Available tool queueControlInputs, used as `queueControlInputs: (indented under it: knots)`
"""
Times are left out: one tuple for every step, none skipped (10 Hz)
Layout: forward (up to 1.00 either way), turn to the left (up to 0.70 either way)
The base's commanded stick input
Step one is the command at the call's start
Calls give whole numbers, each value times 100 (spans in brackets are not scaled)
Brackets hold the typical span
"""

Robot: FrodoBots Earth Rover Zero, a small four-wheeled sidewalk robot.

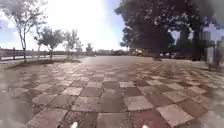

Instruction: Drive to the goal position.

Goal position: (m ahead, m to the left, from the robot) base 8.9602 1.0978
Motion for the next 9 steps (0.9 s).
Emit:
queueControlInputs:
  knots:
    - [100,-10]
    - [100,-35]
    - [100,-20]
    - [100,0]
    - [100,0]
    - [100,0]
    - [100,0]
    - [100,0]
    - [100,0]
